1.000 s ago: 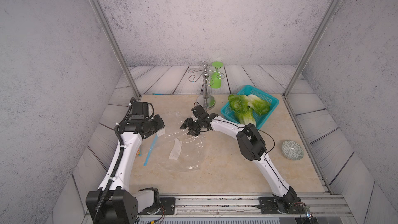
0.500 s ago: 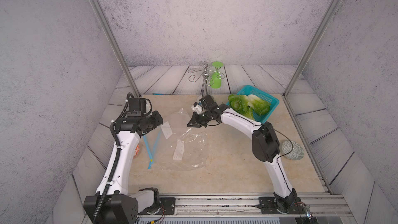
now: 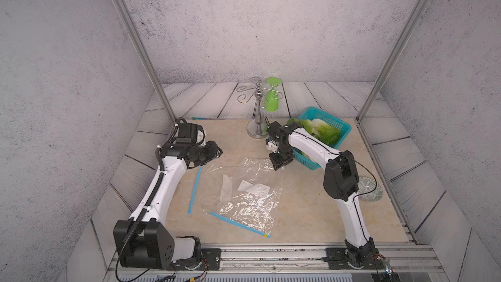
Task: Put the chinese cabbages into a zipper bag and zip it
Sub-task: Adjust the zipper food storage bag in the zipper food storage bag.
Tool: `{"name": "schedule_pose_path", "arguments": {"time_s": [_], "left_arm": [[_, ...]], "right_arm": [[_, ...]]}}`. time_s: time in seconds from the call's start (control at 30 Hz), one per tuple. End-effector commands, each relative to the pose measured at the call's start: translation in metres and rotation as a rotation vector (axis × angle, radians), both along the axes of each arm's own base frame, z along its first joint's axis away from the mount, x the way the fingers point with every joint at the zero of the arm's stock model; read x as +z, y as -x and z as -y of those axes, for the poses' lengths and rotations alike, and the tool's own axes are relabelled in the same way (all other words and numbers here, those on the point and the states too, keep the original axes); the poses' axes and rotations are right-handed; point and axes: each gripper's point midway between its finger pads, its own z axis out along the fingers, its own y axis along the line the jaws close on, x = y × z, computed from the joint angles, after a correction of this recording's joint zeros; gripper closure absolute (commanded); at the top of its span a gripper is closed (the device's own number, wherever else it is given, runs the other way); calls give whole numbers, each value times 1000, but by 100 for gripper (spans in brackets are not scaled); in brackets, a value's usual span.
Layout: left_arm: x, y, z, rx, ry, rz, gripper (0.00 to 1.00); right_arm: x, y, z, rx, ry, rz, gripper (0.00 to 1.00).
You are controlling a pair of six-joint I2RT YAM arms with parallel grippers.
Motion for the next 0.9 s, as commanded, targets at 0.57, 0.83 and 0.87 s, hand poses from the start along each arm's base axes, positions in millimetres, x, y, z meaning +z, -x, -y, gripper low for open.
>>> {"name": "schedule_pose_path", "arguments": {"time_s": [0.57,0.83,0.87], "left_arm": [[-115,76,48,-97,138,-327,44],[-138,89,56,-64,159,-355,61],[-138,89,57,-63,160,-355,65]], "right_arm": [[-4,129,-27,-386,-640,-233,17],[-13,119,-46,-286,-784,-183,20],[-10,118,-48,-262,-802,-163,20]]}}
